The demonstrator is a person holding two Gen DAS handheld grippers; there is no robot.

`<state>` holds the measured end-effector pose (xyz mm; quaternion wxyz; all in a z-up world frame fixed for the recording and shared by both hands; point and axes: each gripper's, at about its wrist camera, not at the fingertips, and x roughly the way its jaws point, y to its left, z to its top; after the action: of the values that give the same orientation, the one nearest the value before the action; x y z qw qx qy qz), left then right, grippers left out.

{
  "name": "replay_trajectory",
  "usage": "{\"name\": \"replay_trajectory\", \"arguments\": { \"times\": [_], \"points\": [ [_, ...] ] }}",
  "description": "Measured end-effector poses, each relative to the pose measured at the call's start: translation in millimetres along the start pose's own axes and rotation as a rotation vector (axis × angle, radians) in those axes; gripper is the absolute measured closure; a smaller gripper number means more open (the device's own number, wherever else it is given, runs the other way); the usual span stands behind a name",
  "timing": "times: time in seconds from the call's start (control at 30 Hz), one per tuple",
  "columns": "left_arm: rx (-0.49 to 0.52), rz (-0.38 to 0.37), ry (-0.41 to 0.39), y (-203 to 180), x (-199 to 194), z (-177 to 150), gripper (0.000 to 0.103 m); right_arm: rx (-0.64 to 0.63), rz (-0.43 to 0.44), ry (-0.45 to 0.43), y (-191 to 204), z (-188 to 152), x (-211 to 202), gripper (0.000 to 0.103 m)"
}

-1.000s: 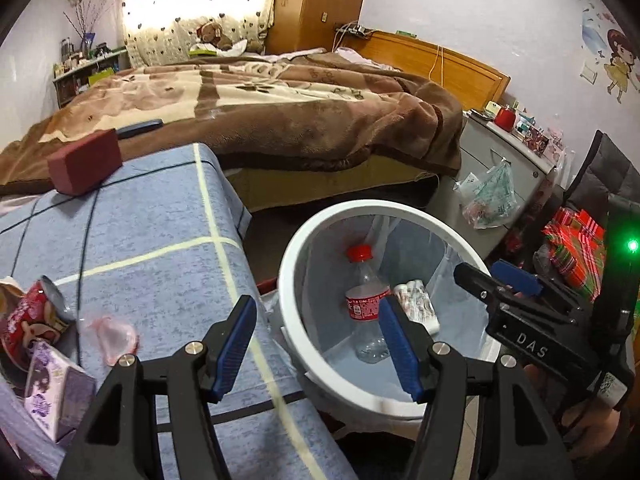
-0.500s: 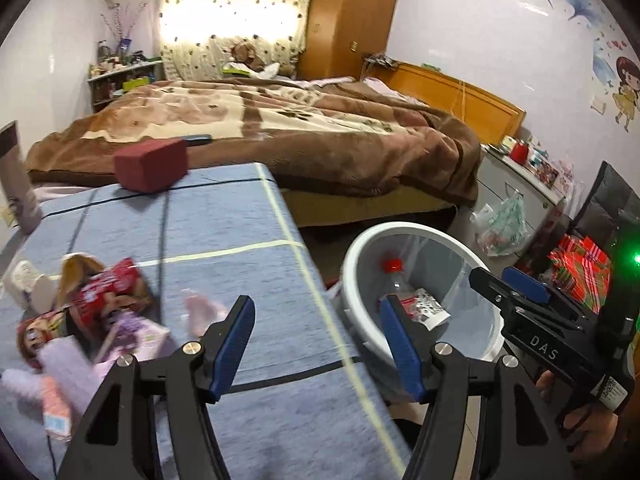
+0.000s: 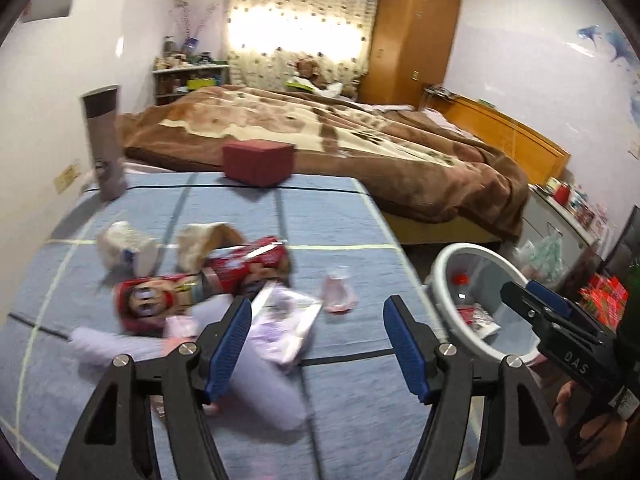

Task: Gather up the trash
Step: 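Move both tools back over the table toward the remaining trash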

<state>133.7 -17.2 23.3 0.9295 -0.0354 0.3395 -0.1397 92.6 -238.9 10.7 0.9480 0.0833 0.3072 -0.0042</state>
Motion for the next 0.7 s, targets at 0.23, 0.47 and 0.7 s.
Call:
{"name": "replay_trajectory", "arguments": {
  "times": [0.23,0.47,0.7],
  "points": [
    [-0.068,0.086,-0.026,50.4,-21.4,-15.6,0.030,-0.058,0.099,0.027,36.5,-10.7,10.0,0.040],
    [-0.113,0.146,-0.027,91.0,-34.0,-26.8,0.029,-0.126,0.170,0.065,71.8,-23.5,14.0,0.040],
    [-0.160,0.184,0.008,129.8,-37.0,-40.8,0.027,-0.191,0.234,0.107,106.1,-34.9,19.5,0.040]
  ]
}}
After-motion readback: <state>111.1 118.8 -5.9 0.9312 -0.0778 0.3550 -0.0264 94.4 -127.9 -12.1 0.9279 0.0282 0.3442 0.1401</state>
